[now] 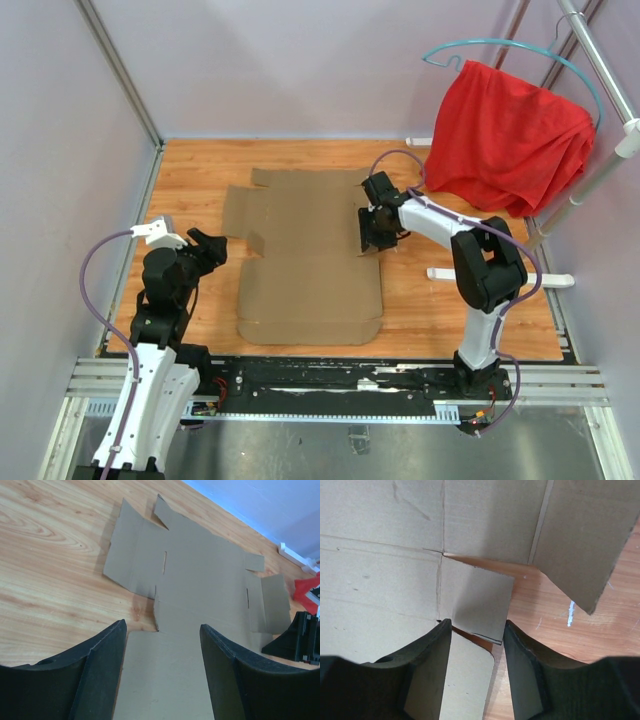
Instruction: Fold the paper box
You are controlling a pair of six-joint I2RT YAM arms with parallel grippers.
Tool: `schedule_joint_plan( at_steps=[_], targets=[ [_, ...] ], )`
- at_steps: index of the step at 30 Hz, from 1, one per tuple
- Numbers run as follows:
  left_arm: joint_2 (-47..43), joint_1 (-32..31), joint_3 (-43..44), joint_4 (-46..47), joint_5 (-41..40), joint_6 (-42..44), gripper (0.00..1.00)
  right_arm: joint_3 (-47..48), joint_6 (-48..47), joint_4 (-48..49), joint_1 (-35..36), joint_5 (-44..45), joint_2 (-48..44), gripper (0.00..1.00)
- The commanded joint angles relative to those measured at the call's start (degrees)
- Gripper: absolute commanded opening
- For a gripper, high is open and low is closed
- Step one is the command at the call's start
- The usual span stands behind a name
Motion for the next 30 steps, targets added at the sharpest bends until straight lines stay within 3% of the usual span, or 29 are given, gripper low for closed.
schedule_joint_plan(
  at_steps=[1,11,30],
  targets=[
    [-0.1,-0.1,0.0,1.1,0.9,0.2,0.66,4.0,-1.2,-3.2,2.7,5.0,1.1,0.46],
    [0.0,-0.1,0.0,1.5,1.7,0.2,0.66,14.0,-4.3,-11.3,9.1,19.0,5.0,0.41],
    [-0.1,-0.2,-0.1,1.8,2.6,0.1,0.66,27.0,-6.0,-16.7,15.7,22.4,18.6,0.40]
  ],
)
